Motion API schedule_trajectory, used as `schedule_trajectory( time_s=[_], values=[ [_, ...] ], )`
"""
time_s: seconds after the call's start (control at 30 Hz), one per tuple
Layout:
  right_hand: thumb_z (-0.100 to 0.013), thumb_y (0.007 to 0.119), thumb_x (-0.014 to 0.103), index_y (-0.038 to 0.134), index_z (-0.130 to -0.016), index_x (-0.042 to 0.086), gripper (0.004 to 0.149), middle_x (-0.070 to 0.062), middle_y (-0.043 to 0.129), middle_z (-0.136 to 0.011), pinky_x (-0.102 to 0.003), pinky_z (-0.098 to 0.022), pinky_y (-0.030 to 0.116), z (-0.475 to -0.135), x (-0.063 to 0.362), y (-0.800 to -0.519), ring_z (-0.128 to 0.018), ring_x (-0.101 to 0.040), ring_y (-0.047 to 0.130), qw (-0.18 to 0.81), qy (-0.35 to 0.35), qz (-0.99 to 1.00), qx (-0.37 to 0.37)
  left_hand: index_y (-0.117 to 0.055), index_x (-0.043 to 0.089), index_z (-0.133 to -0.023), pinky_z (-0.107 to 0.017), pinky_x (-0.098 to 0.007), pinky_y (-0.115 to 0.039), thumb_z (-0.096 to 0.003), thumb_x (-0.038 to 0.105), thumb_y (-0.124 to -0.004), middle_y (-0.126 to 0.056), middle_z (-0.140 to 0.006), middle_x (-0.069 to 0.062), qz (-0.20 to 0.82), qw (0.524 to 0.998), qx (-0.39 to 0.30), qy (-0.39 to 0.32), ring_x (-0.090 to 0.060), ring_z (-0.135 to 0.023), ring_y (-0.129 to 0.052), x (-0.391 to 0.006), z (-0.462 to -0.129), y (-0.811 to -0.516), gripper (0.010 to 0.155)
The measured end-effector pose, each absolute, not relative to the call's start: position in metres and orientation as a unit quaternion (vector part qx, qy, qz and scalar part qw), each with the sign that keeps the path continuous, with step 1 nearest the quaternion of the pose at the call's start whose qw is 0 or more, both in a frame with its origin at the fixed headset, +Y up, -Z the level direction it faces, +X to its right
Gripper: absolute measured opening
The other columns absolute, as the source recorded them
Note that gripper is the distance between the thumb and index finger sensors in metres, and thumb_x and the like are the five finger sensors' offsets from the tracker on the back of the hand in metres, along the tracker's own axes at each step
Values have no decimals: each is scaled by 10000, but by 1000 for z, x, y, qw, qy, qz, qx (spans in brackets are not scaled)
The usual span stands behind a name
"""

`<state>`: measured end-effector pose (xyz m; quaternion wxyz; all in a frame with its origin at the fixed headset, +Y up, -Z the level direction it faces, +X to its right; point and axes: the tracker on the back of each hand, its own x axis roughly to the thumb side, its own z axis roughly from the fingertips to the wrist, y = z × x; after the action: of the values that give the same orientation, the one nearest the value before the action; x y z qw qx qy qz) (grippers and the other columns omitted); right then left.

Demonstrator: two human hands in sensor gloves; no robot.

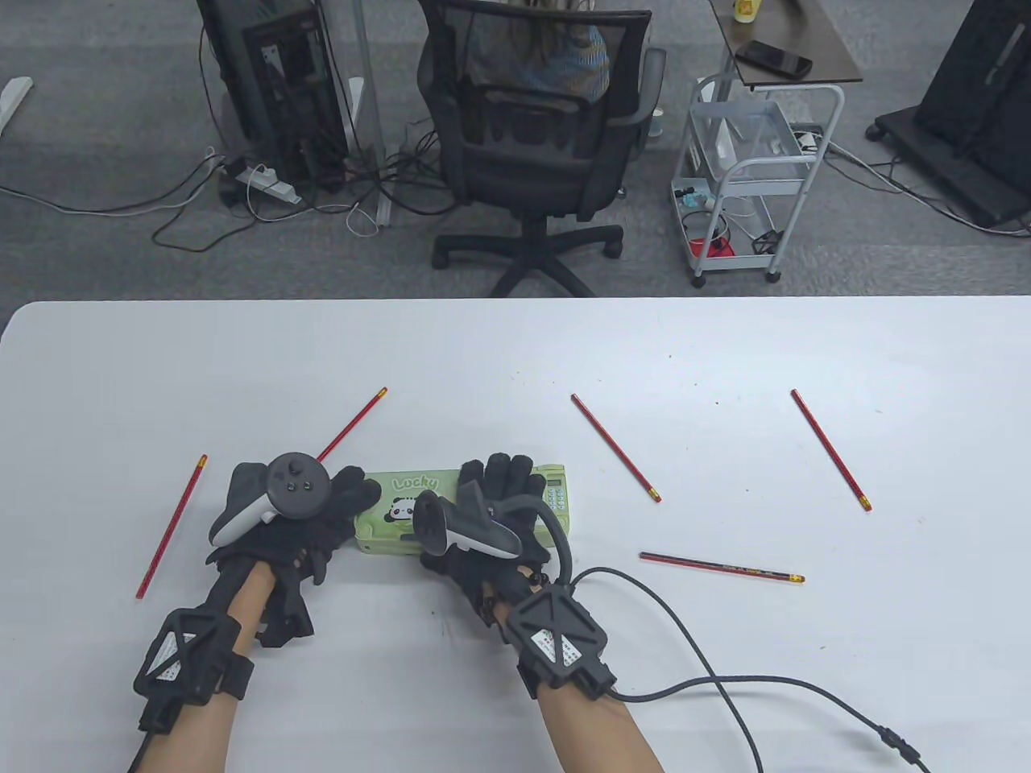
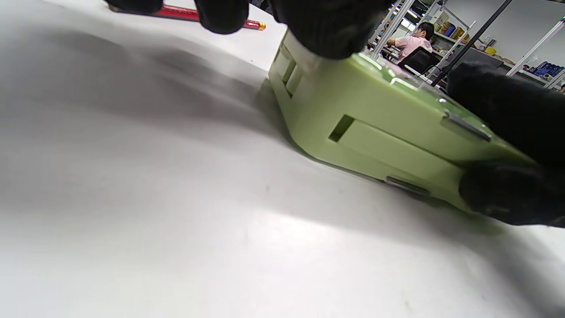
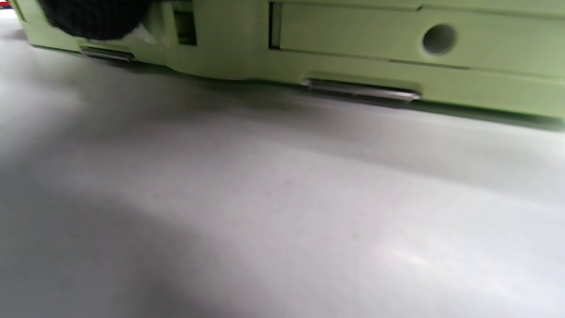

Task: Organize multifunction pencil case

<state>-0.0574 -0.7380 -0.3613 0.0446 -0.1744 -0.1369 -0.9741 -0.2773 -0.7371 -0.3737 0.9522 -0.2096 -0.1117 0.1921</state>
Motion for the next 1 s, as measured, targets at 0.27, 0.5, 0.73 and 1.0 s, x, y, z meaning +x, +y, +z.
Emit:
schedule_trajectory(
  time_s=[0.27,0.5,0.73,1.0],
  values=[
    [-460,622,626,35,-1062,-167,1155,-525,60,-1006,-801,-648,295,-361,-54,-738,-895,-781,164,50,-135,-973,-182,-491,424,-1041,-739,-693,-474,-506,251,-701,-380,-1198,62,192,952,-210,-112,-332,-1136,-489,-278,-373,-738,601],
    [-479,636,600,40,-1067,-161,1131,-520,80,-1019,-790,-660,333,-360,-54,-738,-906,-778,201,74,-134,-970,-187,-492,428,-1039,-740,-693,-472,-506,250,-701,-382,-1198,65,192,952,-211,-112,-327,-1137,-486,-278,-373,-738,600],
    [-491,657,567,27,-1068,-141,1109,-506,73,-1024,-776,-670,339,-360,-51,-738,-916,-760,200,80,-141,-968,-192,-493,434,-1037,-739,-695,-474,-507,251,-698,-383,-1197,69,194,952,-211,-112,-320,-1138,-488,-279,-373,-738,597],
    [-498,654,554,24,-1072,-117,1085,-486,68,-1032,-763,-678,336,-359,-47,-738,-929,-737,194,80,-138,-968,-195,-494,431,-1037,-738,-696,-477,-508,250,-697,-384,-1198,68,192,952,-212,-110,-322,-1137,-489,-279,-373,-737,595]
  ],
)
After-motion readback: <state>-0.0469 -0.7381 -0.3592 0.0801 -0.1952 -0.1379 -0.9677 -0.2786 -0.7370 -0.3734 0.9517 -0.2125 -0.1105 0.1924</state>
